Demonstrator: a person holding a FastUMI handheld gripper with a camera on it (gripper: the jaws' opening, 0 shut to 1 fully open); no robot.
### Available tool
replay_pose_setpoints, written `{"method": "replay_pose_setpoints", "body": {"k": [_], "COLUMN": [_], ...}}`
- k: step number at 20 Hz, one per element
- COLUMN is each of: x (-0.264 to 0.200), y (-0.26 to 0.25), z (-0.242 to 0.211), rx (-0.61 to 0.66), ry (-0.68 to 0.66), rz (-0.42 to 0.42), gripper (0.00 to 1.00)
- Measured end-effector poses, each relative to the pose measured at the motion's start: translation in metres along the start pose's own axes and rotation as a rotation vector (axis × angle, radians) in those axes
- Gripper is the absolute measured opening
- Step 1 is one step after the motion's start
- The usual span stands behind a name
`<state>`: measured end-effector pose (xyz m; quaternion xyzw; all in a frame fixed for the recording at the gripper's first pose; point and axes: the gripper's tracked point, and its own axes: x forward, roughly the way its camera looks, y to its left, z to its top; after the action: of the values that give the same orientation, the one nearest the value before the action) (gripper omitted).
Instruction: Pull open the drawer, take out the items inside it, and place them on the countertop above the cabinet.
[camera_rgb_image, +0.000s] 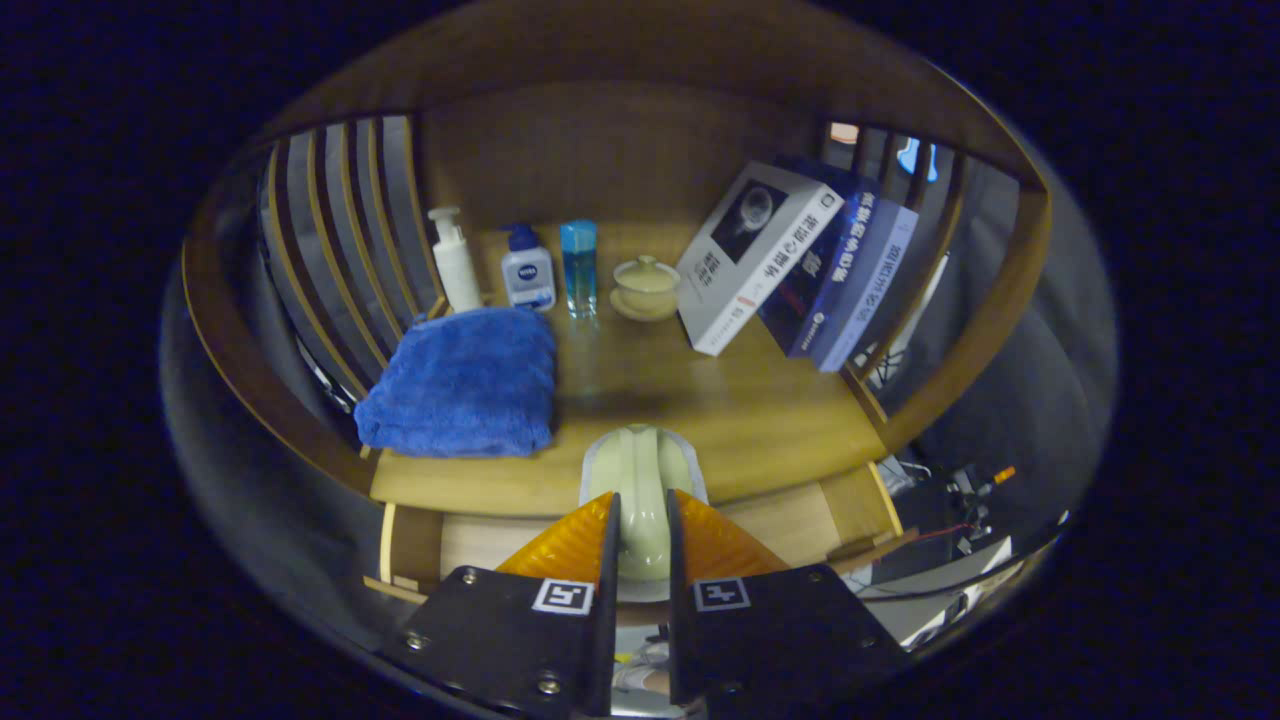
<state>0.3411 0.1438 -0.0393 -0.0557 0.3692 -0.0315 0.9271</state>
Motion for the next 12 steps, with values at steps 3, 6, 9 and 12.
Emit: {"method": "replay_pose_setpoints", "body": {"k": [3, 6, 9, 12], "x": [0.028, 0.055, 0.072, 0.082], "y": [0.001, 0.009, 0.005, 0.009], "z": [0.012, 0.021, 0.023, 0.020], "rx": [-0.047, -0.043, -0.059, -0.043], "ry": [-0.048, -0.091, -0.109, -0.118], "rz": [0.025, 0.069, 0.056, 0.083], "gripper": [0.22, 0.22, 0.22, 0.22]}}
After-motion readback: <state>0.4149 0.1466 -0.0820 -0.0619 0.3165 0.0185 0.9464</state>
